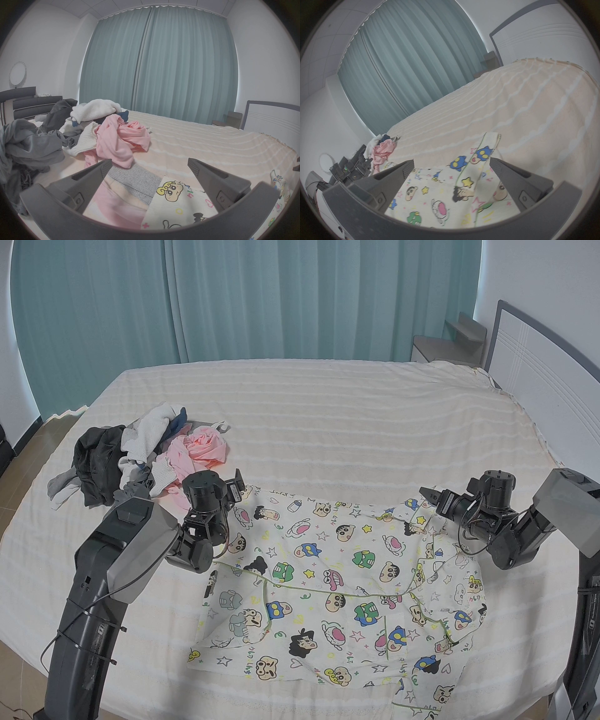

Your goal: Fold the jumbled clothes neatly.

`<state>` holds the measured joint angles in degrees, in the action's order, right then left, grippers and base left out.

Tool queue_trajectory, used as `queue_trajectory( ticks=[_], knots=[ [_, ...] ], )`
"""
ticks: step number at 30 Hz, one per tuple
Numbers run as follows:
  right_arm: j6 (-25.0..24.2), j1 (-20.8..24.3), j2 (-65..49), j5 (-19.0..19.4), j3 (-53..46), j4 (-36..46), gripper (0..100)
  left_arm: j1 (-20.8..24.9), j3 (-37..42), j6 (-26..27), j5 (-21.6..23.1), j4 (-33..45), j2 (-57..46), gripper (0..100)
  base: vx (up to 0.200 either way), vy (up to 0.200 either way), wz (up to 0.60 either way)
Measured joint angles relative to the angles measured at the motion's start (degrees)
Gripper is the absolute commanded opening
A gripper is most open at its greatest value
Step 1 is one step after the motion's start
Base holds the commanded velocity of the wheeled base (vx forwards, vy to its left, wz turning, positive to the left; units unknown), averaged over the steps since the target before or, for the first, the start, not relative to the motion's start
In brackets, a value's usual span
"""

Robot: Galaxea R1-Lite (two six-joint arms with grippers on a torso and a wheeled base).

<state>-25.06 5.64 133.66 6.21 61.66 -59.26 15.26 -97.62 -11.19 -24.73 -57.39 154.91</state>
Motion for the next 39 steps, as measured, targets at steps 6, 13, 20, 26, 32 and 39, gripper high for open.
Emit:
queue_trajectory(
  ticks=[6, 13, 20, 26, 32, 39],
  knots=[
    [-2.17, 1.85, -2.84, 0.44, -1.0, 3.21, 100, -0.22, 11.35, -5.25, 0.62, 0.06, -6.95, 100, 0.0, 0.0, 0.0],
    [-3.67, 4.5, -4.44, 0.35, -2.05, 5.56, 100, -0.2, 31.0, -16.4, 7.67, -0.13, -20.13, 100, 0.0, 0.0, 0.0],
    [-4.11, 7.33, -4.3, -1.89, -2.68, 8.92, 100, 0.61, 49.73, -24.5, 12.95, -3.34, -31.91, 100, 0.0, 0.0, 0.0],
    [-4.35, 9.79, -2.88, -4.86, -2.23, 12.48, 100, 2.65, 64.52, -31.09, 15.37, -15.66, -39.28, 100, 0.0, 0.0, 0.0],
    [-4.46, 11.02, -0.24, -8.41, 0.13, 14.81, 100, 4.5, 72.4, -33.65, 16.53, -26.53, -43.02, 100, 0.0, 0.0, 0.0],
    [-4.28, 10.81, 3.8, -13.18, 5.89, 16.26, 100, 4.91, 74.2, -34.05, 16.62, -27.84, -44.82, 100, 0.0, 0.0, 0.0]
  ],
)
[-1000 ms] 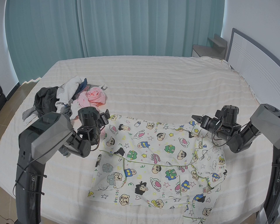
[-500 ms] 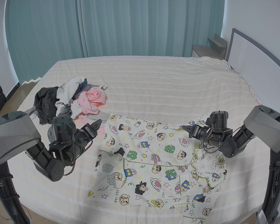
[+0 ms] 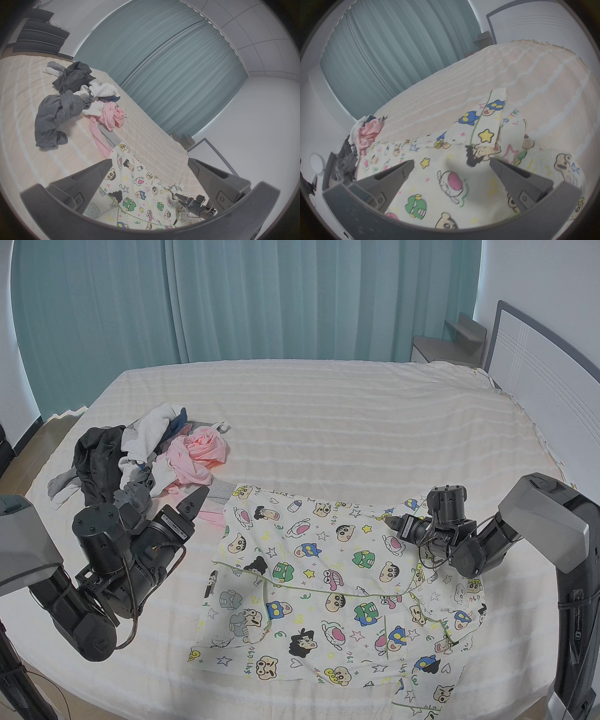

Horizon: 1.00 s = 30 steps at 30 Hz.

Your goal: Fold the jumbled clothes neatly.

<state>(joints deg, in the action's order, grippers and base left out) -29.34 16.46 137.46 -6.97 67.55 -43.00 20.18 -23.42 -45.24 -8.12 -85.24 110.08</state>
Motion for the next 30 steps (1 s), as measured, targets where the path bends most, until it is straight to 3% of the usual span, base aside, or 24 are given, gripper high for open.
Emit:
queue_trajectory(
  ticks=[11, 30],
  knots=[
    [0.06, -2.21, 3.83, -4.46, 7.69, 5.75, 100, -0.41, 0.13, 0.02, -0.11, -0.11, -0.88, 100, 0.0, 0.0, 0.0],
    [-2.07, -0.8, 8.85, -3.4, 23.52, 9.2, 100, -1.79, -0.04, 0.0, -0.11, -0.1, -0.77, 100, 0.0, 0.0, 0.0]
  ],
)
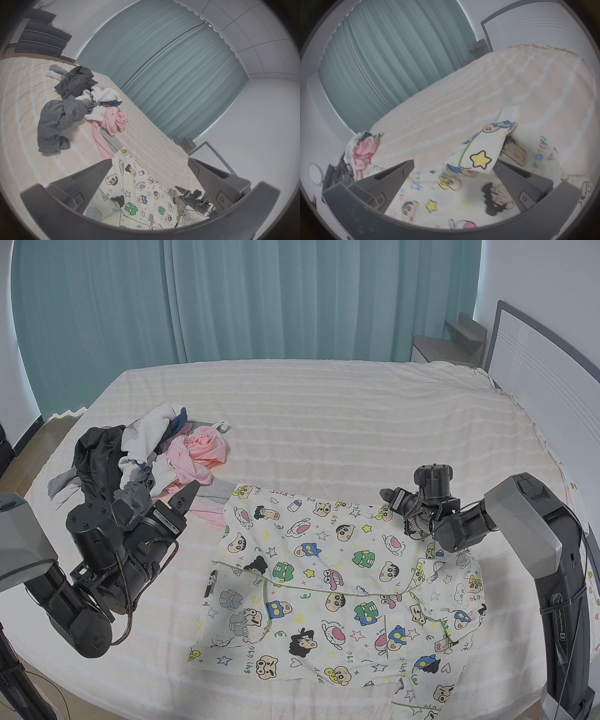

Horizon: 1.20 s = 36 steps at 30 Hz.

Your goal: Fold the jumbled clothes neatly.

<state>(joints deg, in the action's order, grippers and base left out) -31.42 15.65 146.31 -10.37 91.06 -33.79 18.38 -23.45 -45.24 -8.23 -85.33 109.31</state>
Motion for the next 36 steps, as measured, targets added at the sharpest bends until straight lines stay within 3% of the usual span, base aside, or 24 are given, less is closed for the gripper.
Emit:
queue_trajectory(
  ticks=[1, 2, 10, 22, 30, 36],
  knots=[
    [-0.41, 0.17, 0.05, 0.28, 1.24, -0.04, 100, 0.0, 0.0, -0.02, 0.0, 0.0, 0.02, 100, 0.0, 0.0, 0.0],
    [-0.99, 0.35, 0.07, 0.59, 2.51, -0.04, 0, -0.06, 0.02, 0.0, 0.0, 0.0, 0.04, 100, 0.0, 0.0, 0.0],
    [-5.06, 1.23, -0.67, 2.85, 11.86, -0.33, 0, -0.96, 0.02, -0.02, 0.02, 0.02, 0.17, 100, 0.0, 0.0, 0.0],
    [-3.73, 0.79, -1.27, 1.6, 11.28, -0.26, 0, -1.24, -0.11, 0.05, -0.09, 0.02, 0.24, 100, 0.0, 0.0, 0.0],
    [-2.35, 0.49, -5.18, 1.45, 1.94, -0.37, 0, -1.27, 0.33, 0.22, 0.11, 0.02, 0.2, 100, 0.0, 0.0, 0.0],
    [3.58, 0.0, -12.24, 4.24, -13.75, -0.94, 0, -1.11, 1.72, 1.69, 0.99, 0.0, -0.11, 100, 0.0, 0.0, 0.0]
  ],
)
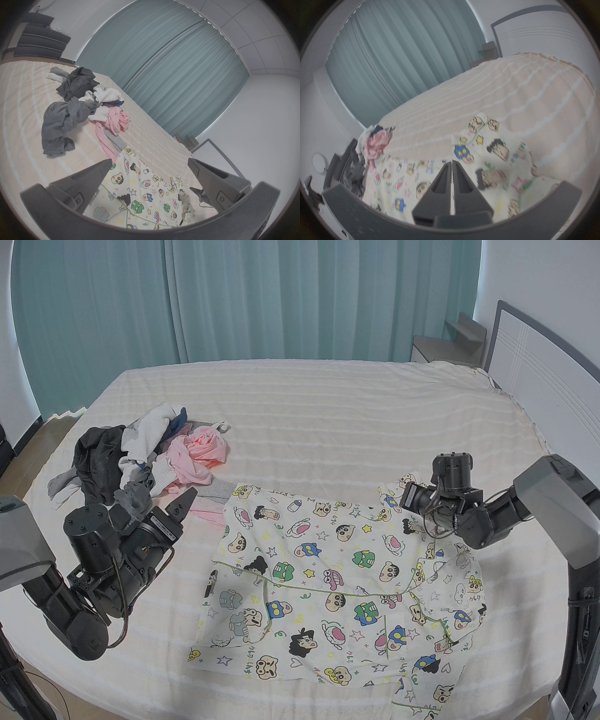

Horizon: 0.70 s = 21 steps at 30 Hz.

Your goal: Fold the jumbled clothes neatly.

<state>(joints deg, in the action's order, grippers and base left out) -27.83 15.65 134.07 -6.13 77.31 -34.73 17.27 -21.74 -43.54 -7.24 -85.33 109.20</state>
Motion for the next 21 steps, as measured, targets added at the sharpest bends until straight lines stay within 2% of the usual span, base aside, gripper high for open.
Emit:
queue_trajectory(
  ticks=[7, 8, 13, 17, 21],
  knots=[
    [5.28, -0.85, -10.84, 3.57, -20.0, -4.44, 0, 0.2, 2.08, 1.48, 2.0, 0.0, -0.85, 100, 0.0, 0.0, 0.0],
    [5.85, -1.0, -12.58, 3.97, -22.99, -5.14, 100, 0.22, 2.43, 1.62, 2.27, 0.0, -0.99, 100, 0.0, 0.0, 0.0],
    [8.44, -1.6, -21.18, 5.49, -37.16, -7.31, 100, 1.22, 4.51, 2.19, 4.32, -0.01, -1.44, 100, 0.0, 0.0, 0.0],
    [10.97, -1.82, -29.33, 6.42, -47.87, -8.57, 100, 3.43, 6.8, 3.18, 8.22, 0.49, -1.13, 100, 0.0, 0.0, 0.0],
    [12.35, -1.46, -36.58, 6.91, -55.3, -9.17, 100, 5.84, 7.91, 8.57, 10.28, 2.84, 0.94, 100, 0.0, 0.0, 0.0]
  ],
)
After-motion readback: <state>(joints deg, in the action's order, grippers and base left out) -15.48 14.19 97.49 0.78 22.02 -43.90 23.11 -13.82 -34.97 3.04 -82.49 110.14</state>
